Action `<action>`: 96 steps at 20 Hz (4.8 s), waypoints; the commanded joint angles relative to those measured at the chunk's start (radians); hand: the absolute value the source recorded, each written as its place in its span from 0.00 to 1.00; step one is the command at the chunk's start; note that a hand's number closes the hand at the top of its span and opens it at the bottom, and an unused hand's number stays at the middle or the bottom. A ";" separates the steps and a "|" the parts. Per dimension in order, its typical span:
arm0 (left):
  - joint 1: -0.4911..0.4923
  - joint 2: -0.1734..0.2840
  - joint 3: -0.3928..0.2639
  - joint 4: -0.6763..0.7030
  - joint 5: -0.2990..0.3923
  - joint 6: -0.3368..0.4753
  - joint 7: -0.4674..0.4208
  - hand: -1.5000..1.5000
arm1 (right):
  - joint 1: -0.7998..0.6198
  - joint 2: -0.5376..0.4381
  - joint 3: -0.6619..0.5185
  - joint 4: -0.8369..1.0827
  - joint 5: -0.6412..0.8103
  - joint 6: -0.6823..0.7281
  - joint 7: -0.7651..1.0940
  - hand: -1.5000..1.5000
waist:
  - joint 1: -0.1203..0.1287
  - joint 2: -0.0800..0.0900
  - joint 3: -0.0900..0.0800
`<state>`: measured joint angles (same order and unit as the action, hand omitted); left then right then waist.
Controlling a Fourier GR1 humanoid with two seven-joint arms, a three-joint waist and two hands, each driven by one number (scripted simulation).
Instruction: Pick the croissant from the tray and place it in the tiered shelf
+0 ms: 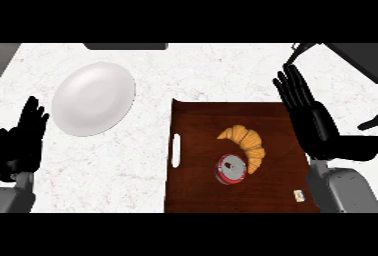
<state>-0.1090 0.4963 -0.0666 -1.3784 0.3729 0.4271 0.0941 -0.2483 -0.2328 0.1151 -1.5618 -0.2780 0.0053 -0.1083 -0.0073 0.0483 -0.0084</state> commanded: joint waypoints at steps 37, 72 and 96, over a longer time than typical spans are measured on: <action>-0.084 -0.163 -0.254 -0.016 -0.227 -0.175 -0.122 0.50 | -0.335 -0.358 0.113 0.298 0.299 0.435 0.137 0.00 | 0.002 -0.054 0.007; -0.118 -0.327 -0.098 -0.018 -0.394 -0.309 -0.056 0.50 | -0.073 -0.096 0.149 -0.297 0.696 0.634 0.622 0.00 | 0.006 -0.049 0.008; -0.073 -0.374 -0.017 -0.111 -0.474 -0.396 -0.009 0.50 | -0.046 0.025 0.151 -0.054 1.038 0.555 0.397 0.00 | 0.009 -0.049 0.008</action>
<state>-0.1733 0.1303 -0.0863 -1.4500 -0.0872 0.0404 0.0319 -0.3101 -0.2213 0.2591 -1.6463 0.7086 0.5817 0.3273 0.0017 -0.0001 0.0000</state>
